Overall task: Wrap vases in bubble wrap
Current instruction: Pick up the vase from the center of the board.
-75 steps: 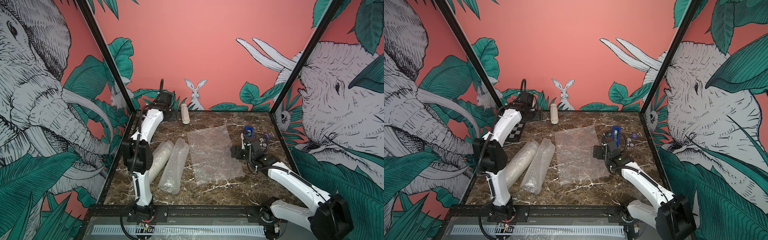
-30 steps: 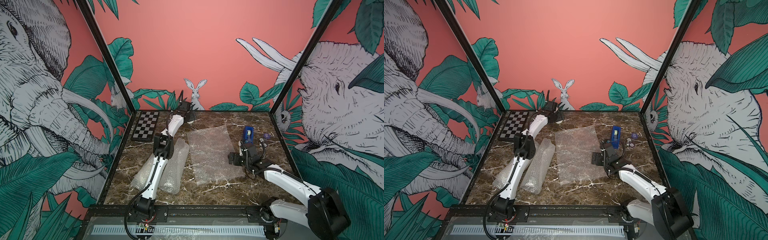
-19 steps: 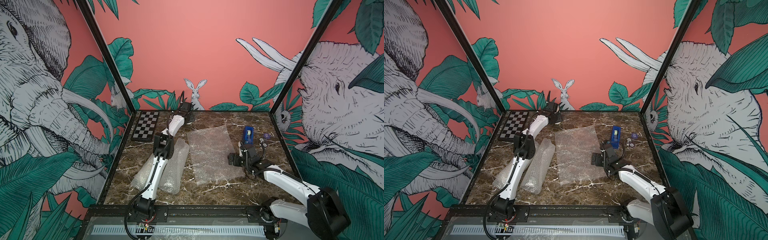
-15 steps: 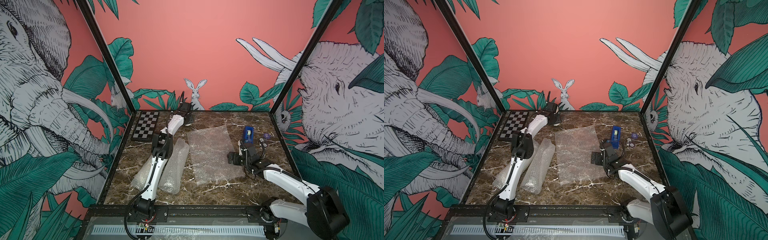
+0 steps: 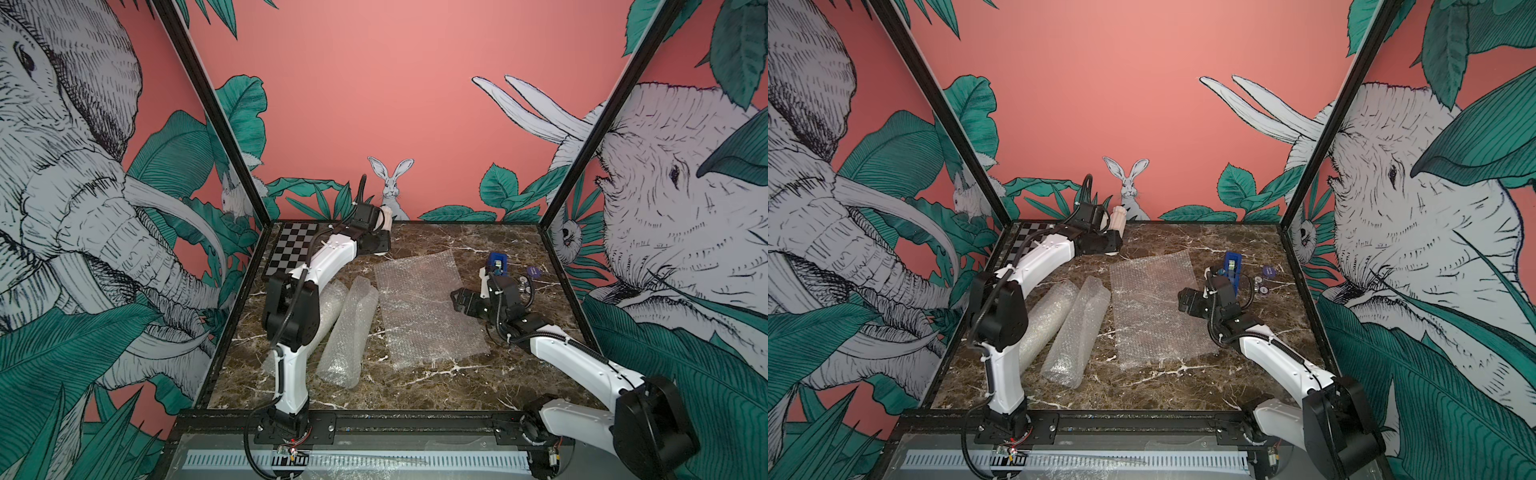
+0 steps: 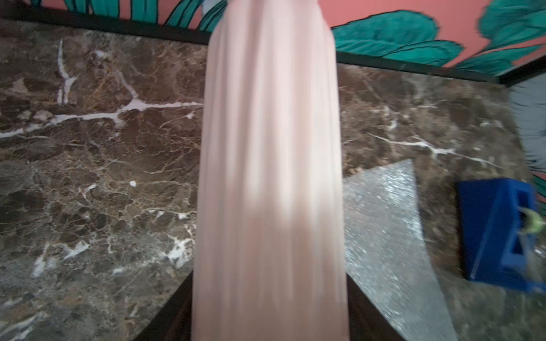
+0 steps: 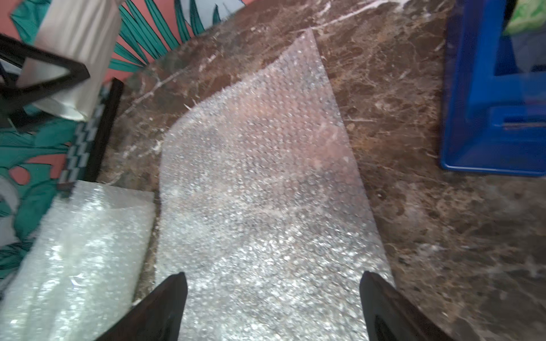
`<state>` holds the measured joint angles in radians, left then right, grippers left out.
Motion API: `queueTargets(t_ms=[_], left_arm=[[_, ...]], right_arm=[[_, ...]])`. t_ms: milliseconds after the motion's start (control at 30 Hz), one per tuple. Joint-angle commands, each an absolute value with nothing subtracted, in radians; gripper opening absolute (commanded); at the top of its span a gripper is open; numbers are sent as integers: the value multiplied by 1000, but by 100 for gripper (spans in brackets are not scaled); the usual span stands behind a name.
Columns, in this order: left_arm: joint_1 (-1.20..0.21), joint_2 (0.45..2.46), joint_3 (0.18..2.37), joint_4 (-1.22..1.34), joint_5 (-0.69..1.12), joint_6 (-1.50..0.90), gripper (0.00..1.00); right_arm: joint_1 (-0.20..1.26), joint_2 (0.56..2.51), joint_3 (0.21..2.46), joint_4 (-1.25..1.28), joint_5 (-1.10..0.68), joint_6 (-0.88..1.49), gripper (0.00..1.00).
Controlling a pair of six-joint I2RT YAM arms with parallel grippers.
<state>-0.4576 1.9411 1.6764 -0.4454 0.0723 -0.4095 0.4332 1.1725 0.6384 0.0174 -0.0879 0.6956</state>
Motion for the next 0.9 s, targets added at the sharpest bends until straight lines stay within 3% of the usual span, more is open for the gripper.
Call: queueTargets(t_ms=[0, 167, 433, 700, 867], left_arm=[[-515, 1806, 1540, -255, 139, -384, 34], [-622, 1717, 1351, -139, 208, -382, 34], [-783, 1679, 1226, 4, 264, -423, 33], [-835, 1606, 1125, 40, 243, -411, 32], [-848, 1595, 1079, 94, 258, -420, 32]], right_arm=[[431, 1153, 612, 233, -179, 844, 92], [430, 1179, 572, 454, -259, 977, 90], [453, 1293, 480, 779, -281, 1155, 88], [481, 1375, 442, 840, -246, 1219, 89], [491, 1442, 458, 913, -282, 1285, 81]])
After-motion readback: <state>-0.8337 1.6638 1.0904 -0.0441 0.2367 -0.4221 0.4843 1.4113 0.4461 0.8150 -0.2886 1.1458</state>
